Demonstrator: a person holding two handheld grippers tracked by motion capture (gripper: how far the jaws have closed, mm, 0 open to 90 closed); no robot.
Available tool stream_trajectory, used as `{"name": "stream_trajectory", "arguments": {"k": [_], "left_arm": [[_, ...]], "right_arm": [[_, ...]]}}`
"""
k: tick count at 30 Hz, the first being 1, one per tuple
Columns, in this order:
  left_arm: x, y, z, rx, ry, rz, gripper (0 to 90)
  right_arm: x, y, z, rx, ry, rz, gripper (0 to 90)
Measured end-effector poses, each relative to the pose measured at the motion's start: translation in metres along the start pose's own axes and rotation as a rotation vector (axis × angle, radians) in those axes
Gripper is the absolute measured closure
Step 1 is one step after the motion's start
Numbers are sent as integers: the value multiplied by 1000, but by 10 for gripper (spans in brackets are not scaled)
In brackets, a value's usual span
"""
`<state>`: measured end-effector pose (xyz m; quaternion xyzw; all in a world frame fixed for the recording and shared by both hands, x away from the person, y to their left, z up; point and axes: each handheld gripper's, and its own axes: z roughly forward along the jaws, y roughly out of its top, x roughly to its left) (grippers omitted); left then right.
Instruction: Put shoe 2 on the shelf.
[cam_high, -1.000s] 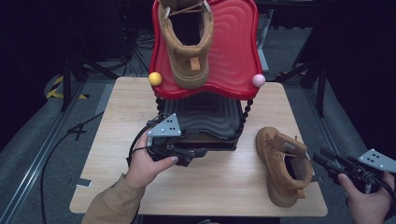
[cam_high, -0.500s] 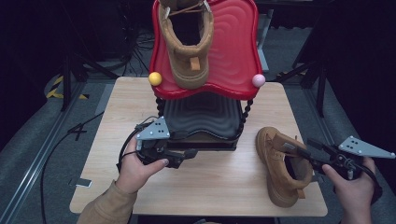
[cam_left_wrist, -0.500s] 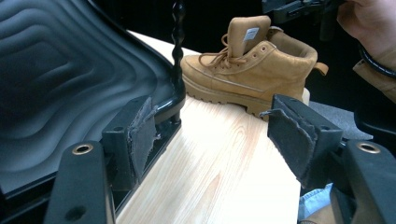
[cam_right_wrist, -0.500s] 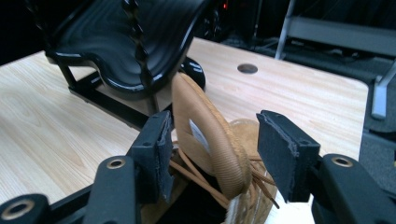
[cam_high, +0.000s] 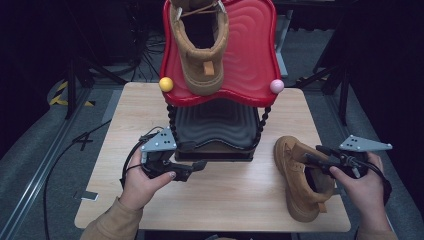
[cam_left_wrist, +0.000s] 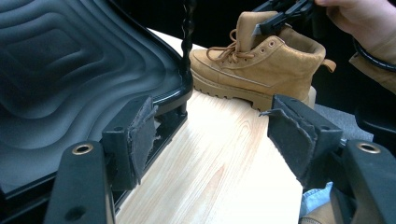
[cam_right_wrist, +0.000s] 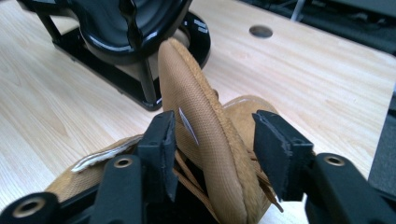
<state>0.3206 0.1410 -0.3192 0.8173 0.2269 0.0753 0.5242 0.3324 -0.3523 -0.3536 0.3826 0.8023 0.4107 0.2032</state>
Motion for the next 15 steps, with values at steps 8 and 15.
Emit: {"name": "stream_trajectory", "arguments": {"k": [8, 15], "left_arm": [[4, 0, -1, -3, -5, 1, 328], [2, 0, 0, -8, -5, -12, 328]], "right_arm": [[-1, 13, 14, 154, 10, -65, 549], [-2, 15, 23, 188, 43, -64, 586]]}}
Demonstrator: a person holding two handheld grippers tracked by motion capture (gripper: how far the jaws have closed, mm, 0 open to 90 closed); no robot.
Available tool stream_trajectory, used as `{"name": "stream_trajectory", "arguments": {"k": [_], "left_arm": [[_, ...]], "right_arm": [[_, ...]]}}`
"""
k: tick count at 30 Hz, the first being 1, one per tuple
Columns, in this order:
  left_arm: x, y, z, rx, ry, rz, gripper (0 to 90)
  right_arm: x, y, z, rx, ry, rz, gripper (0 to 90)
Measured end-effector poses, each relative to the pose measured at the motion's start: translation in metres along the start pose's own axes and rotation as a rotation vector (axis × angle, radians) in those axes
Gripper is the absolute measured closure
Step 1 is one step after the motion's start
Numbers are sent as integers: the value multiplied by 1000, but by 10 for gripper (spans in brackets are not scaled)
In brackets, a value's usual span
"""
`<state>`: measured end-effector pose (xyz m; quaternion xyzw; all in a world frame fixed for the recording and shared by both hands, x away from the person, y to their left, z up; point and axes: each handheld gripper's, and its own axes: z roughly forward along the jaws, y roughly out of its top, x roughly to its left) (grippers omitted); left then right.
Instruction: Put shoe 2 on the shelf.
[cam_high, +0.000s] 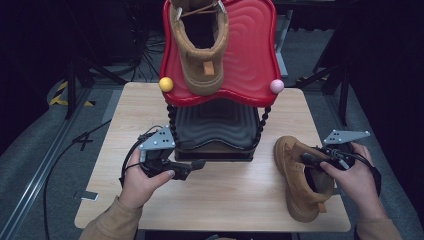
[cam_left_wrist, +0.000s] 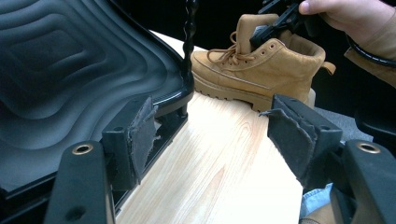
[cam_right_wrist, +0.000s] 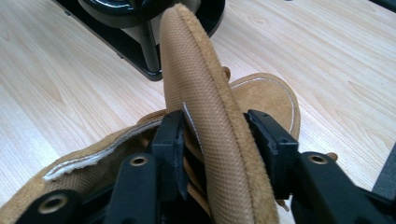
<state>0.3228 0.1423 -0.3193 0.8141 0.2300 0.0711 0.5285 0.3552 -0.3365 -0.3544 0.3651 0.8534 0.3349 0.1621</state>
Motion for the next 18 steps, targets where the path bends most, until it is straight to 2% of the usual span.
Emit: {"name": "stream_trajectory", "arguments": {"k": [5, 6, 11, 13, 16, 18], "left_arm": [[1, 0, 1, 7, -4, 5, 328], [1, 0, 1, 8, -5, 8, 328], [1, 0, 0, 2, -5, 7, 328], [2, 0, 0, 4, -5, 7, 328], [1, -1, 1, 4, -6, 2, 328], [1, -1, 1, 3, -7, -1, 328]], "right_arm": [[1, 4, -1, 33, 1, -7, 611], [2, 9, -2, 77, 2, -18, 613], [1, 14, 0, 118, 8, -29, 616], [0, 15, 2, 123, 17, -23, 620], [-2, 17, 5, 163, 35, -24, 609], [-2, 19, 5, 175, 34, -25, 651]]}}
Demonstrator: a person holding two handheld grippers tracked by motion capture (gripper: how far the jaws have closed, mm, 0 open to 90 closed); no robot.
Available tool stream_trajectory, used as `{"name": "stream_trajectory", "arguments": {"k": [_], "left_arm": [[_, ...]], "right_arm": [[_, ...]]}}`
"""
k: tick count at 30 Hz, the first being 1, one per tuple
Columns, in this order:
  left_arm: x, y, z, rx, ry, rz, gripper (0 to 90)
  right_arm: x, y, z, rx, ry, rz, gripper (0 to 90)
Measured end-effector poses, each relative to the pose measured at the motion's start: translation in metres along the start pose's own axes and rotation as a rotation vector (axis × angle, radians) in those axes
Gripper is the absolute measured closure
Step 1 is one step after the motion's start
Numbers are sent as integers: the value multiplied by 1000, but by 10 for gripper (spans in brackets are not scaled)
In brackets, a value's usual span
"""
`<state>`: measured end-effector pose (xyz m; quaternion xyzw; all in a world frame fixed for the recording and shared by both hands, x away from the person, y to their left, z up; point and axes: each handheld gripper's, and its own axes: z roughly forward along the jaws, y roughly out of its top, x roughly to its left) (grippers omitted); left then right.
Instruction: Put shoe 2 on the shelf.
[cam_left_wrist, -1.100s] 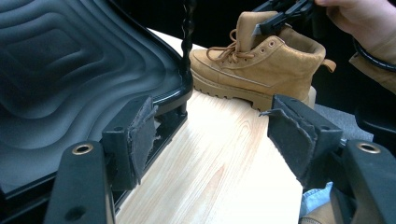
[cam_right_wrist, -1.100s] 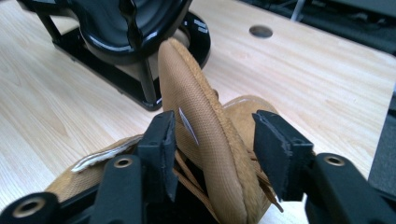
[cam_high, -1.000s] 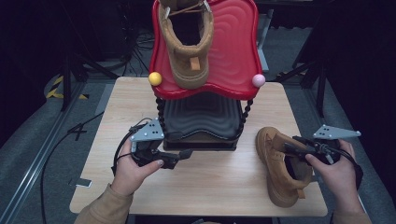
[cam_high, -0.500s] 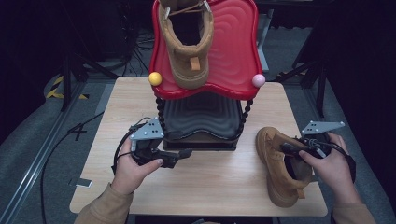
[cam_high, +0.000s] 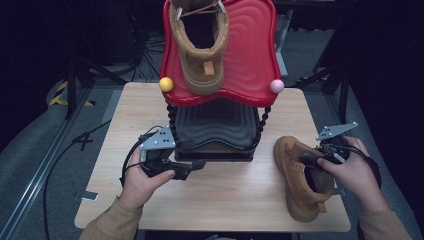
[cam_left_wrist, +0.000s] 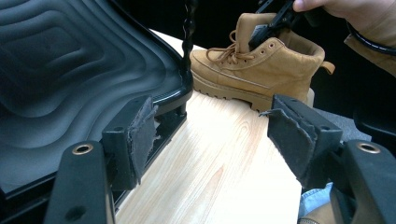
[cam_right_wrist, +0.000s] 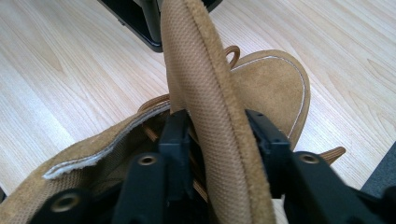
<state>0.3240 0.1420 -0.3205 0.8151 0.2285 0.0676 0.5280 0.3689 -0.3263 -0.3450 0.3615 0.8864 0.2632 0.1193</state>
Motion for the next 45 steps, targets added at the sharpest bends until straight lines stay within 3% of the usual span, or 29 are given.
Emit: {"name": "stream_trajectory", "arguments": {"k": [6, 11, 16, 21, 28, 45], "left_arm": [[2, 0, -1, 0, 1, 3, 328], [2, -1, -1, 1, 0, -3, 328], [3, 0, -2, -6, 3, -7, 328], [3, -1, -2, -10, 0, -17, 328], [3, 0, -5, -14, 3, -12, 329], [4, 0, -10, -34, 4, -20, 329]], "right_arm": [[-3, 1, -1, 7, 1, -22, 796], [-4, 2, -2, 11, 9, -43, 814], [-5, 5, -7, 32, 7, -32, 821], [-6, 7, -15, 6, 12, -17, 824], [-4, 22, -36, -12, 26, 3, 823], [4, 62, -91, -24, 14, -51, 822]]}}
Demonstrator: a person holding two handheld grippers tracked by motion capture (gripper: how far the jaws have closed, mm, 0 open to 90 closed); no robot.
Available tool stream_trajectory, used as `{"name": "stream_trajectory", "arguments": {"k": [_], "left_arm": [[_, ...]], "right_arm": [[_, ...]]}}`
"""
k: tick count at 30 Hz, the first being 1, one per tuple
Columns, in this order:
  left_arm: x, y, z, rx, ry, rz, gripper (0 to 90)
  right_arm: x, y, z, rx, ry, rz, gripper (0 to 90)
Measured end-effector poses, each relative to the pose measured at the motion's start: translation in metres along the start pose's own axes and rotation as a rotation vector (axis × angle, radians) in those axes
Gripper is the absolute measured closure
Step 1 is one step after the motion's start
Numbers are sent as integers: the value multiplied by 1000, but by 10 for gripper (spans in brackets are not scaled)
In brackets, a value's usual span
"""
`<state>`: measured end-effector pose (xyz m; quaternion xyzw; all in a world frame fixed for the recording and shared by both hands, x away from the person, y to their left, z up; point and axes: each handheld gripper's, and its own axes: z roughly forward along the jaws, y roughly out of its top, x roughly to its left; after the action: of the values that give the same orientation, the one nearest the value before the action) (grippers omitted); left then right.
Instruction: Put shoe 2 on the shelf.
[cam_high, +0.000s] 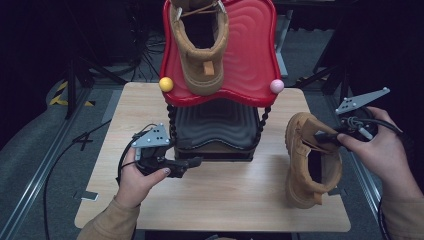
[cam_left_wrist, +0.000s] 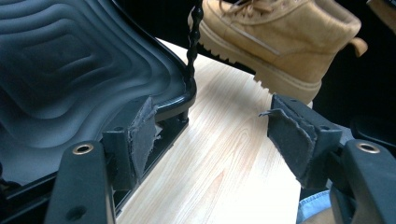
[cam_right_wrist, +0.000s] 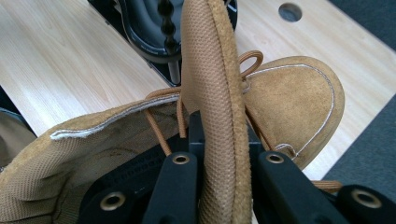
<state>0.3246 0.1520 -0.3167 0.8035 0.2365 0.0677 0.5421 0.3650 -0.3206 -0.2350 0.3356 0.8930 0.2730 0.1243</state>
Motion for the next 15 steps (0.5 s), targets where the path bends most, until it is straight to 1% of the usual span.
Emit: {"name": "stream_trajectory", "arguments": {"k": [1, 2, 6, 8, 9, 12, 15], "left_arm": [[1, 0, 0, 5, 0, 4, 329], [1, 0, 0, 5, 0, 4, 329], [1, -1, -1, 9, 3, -1, 329], [1, 0, -1, 1, 1, 2, 329], [0, 0, -1, -1, 0, -2, 329], [1, 0, -1, -6, -3, -7, 329], [3, 1, -1, -1, 1, 13, 329]], "right_arm": [[0, 3, -4, -1, -4, -5, 822], [0, 3, -4, -1, -4, -5, 822], [2, 14, -20, -18, -26, -20, 822], [3, 21, -30, -28, -27, -21, 822], [3, 23, -34, -34, -35, -25, 822], [4, 32, -45, -46, -37, -28, 822], [6, 41, -55, -51, -43, -31, 822]]}}
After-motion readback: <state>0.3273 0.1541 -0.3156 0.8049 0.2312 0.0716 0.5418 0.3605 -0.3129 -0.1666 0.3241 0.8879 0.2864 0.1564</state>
